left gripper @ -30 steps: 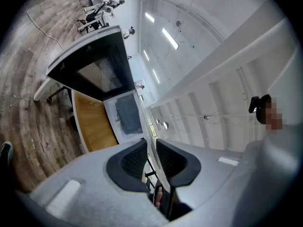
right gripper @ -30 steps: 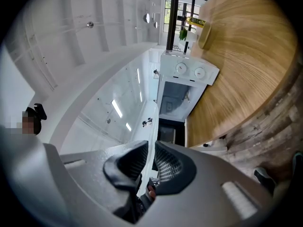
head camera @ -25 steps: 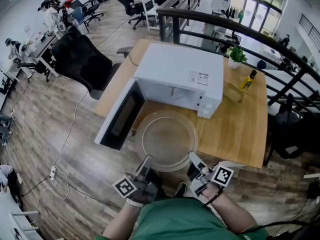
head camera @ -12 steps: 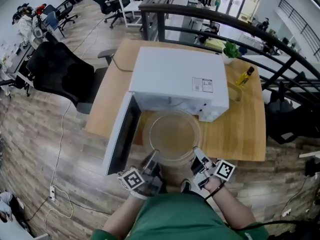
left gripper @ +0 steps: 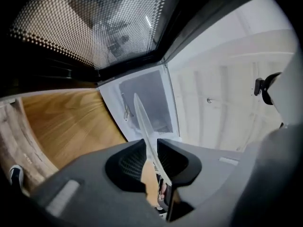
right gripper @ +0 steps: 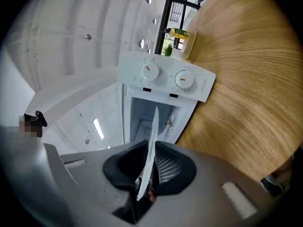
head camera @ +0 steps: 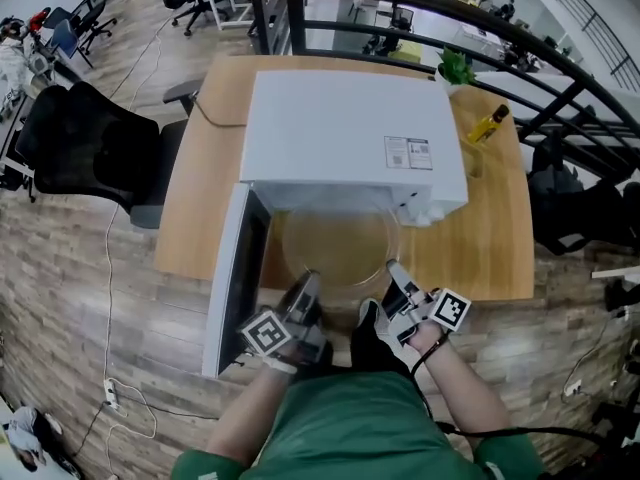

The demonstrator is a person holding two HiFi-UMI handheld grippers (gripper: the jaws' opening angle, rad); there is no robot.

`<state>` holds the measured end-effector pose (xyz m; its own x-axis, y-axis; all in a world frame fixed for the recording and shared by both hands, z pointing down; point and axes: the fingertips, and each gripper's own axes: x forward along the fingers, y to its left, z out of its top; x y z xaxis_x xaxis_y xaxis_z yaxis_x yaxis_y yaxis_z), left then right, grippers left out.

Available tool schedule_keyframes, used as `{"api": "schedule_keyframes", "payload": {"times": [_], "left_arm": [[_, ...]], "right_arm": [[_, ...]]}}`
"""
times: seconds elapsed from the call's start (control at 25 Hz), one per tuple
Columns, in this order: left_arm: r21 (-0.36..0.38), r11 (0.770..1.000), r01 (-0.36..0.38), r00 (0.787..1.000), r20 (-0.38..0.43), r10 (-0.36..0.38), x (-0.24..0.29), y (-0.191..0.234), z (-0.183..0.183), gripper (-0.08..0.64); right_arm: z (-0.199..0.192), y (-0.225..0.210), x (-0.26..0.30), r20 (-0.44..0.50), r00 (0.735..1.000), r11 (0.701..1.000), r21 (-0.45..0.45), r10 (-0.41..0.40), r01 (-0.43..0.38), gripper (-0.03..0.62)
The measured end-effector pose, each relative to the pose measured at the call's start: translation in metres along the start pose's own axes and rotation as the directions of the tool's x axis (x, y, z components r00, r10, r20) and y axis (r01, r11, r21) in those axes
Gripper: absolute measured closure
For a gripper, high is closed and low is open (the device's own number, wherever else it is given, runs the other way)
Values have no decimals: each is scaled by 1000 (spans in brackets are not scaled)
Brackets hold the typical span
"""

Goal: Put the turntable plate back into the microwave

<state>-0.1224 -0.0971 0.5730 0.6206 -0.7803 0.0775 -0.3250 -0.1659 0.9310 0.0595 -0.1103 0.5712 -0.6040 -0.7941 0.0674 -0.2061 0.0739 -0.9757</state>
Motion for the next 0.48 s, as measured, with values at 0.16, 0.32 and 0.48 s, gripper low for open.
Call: {"api": "schedule_keyframes", "payload": {"times": [0.16,0.32,0.48], "left_arm": [[-7,1000,-30,999,14,30,17,15,3,479],[-16,999,-47,998,33,48,28,25,3,479],[-7,999,-48,998,44,48,42,32,8,479]], "right_arm": [[10,-21,15,-24,1000,1000,22,-15,15,545],[18,-33,26,-55,998,999,32,-6,8,545],[27,-44,39,-80,997,1000,28,-1,4,543]]}}
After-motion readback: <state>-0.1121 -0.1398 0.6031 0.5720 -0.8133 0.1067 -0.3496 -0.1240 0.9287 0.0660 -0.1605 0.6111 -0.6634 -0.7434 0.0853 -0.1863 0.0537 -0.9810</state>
